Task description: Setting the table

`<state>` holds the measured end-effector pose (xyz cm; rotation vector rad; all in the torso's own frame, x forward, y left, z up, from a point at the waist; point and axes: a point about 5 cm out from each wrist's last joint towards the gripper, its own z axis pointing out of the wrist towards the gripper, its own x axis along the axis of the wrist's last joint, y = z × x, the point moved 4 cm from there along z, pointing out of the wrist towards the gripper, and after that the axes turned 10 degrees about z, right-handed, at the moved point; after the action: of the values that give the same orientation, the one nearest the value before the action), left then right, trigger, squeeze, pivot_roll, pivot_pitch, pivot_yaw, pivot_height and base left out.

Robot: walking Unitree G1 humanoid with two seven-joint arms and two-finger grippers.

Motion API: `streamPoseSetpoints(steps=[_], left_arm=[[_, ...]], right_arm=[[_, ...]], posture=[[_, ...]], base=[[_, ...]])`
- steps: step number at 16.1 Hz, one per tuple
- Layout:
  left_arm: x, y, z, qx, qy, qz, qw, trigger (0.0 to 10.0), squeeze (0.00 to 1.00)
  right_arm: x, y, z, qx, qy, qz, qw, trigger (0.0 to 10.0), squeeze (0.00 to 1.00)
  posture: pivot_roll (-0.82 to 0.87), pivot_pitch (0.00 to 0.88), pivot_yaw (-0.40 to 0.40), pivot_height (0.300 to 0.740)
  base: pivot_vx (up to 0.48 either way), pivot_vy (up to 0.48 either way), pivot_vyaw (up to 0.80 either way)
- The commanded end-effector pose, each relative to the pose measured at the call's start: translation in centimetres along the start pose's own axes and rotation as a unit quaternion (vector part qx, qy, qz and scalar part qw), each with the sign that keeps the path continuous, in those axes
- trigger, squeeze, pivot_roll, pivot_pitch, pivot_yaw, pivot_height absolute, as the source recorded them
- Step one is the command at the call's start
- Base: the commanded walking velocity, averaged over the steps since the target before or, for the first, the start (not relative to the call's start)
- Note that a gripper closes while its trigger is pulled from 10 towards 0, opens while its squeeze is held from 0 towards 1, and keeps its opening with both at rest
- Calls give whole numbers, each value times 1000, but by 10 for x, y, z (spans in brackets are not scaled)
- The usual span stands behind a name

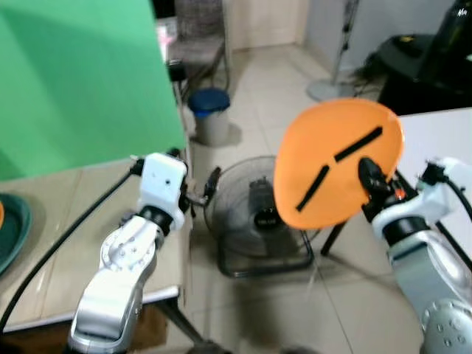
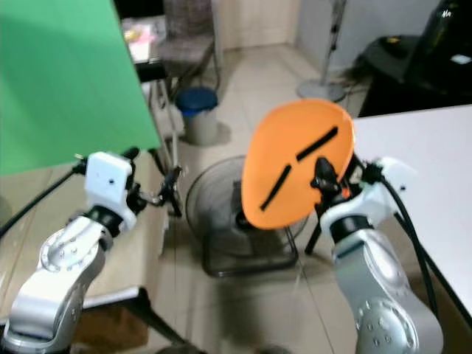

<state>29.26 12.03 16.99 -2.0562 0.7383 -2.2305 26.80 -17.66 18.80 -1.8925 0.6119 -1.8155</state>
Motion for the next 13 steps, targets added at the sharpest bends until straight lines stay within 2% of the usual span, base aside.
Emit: streamPoseSetpoints(steps=[1, 6, 13], left_arm=[[0, -2, 1, 6, -2, 5, 1000, 10000, 0], [0, -6, 3, 17, -3, 7, 1000, 10000, 0], [-1, -4, 8, 9, -3, 4, 1000, 10000, 0]], right_arm=[[7, -7, -1, 15, 14, -5, 1000, 10000, 0], [1, -1, 0, -8, 7, 4, 1000, 10000, 0], [-2, 1, 0, -15, -1, -14, 1000, 10000, 0]], posture=[[72, 0, 60, 740], [70, 0, 66, 740], [59, 0, 77, 740]], base=[[0, 0, -800], [0, 0, -800], [0, 0, -800]])
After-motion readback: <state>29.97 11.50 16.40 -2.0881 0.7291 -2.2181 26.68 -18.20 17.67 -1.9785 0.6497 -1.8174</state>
